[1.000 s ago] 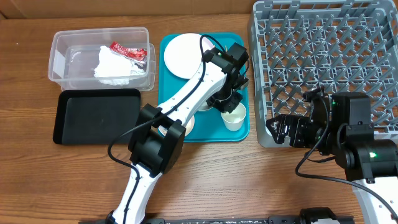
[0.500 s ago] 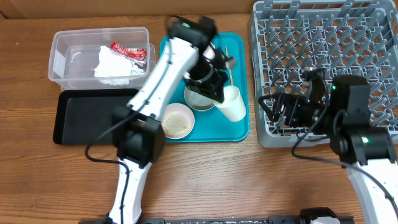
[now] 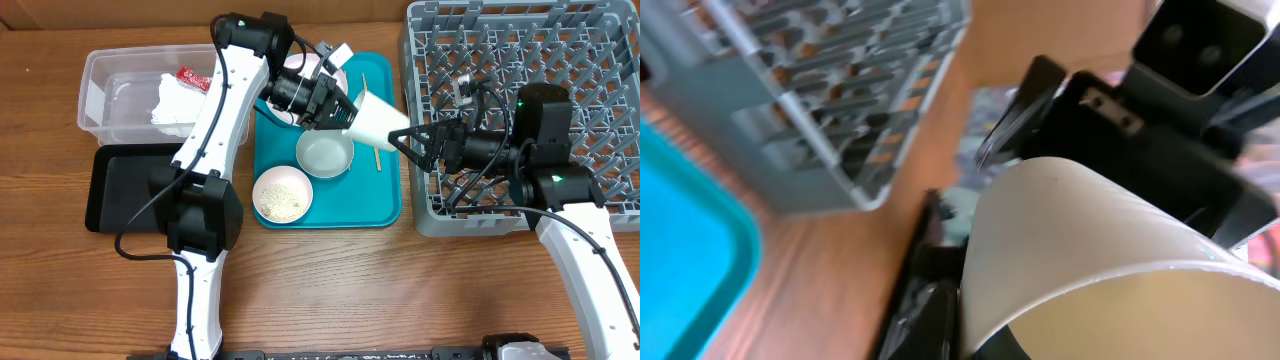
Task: Sort waste into correct bins and load items into the dishwasher
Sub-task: 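Lift the cup and hand it to the right gripper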
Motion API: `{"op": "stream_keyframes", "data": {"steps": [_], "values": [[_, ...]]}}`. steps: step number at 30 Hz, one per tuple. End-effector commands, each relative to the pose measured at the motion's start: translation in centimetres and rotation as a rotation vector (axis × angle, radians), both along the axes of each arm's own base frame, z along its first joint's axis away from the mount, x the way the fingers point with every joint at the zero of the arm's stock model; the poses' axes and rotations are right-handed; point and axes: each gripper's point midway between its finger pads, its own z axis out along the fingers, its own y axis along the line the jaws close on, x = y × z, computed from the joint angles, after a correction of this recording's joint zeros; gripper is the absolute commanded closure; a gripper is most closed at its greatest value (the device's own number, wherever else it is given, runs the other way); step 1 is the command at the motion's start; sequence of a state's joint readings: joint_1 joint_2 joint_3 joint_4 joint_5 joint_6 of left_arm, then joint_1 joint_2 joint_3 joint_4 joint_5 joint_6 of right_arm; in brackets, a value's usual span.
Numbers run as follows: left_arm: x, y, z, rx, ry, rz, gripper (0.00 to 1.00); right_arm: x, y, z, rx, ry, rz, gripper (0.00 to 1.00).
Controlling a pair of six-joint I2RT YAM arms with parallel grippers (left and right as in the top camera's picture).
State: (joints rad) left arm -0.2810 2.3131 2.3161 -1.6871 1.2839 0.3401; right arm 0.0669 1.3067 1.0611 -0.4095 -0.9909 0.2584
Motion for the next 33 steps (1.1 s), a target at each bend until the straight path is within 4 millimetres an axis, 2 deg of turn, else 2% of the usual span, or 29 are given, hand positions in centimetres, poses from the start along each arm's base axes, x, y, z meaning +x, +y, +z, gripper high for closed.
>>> {"op": "stream_keyframes", "data": {"steps": [1,7,10,19,24,27,28,30,33], "values": [[0.1,-0.8,2.8,-0.148,0.032,0.013,0.96,-0.7,0.9,2.4,0.051,-0.075,0.081,0.01],[0.0,-1.1,3.8,-0.188,0.096,0.022,0.96,-0.4,1.1,3.6,0.065,-0.156,0.101,0.01],[-0.3,-1.6,3.8,-0.183,0.111,0.013,0.96,-0.2,1.1,4.1,0.066,-0.190,0.103,0.05],[-1.5,-3.1,4.1,-0.196,0.130,-0.025,0.96,0.0,1.2,4.8,0.072,-0.236,0.107,0.18],[-1.9,-3.4,4.1,-0.195,0.131,-0.035,0.94,0.0,1.2,4.9,0.072,-0.238,0.107,0.34],[-1.9,-3.4,4.1,-0.195,0.131,-0.035,0.83,0.1,1.2,4.8,0.071,-0.238,0.107,0.46],[-1.8,-3.4,4.1,-0.194,0.130,-0.035,0.72,0.1,1.1,4.8,0.071,-0.238,0.106,0.47],[-1.8,-3.4,4.0,-0.193,0.129,-0.035,0.59,0.1,1.1,4.8,0.071,-0.237,0.106,0.47],[-1.7,-3.3,4.0,-0.194,0.120,-0.033,0.48,0.3,0.7,4.6,0.067,-0.226,0.089,0.47]]}}
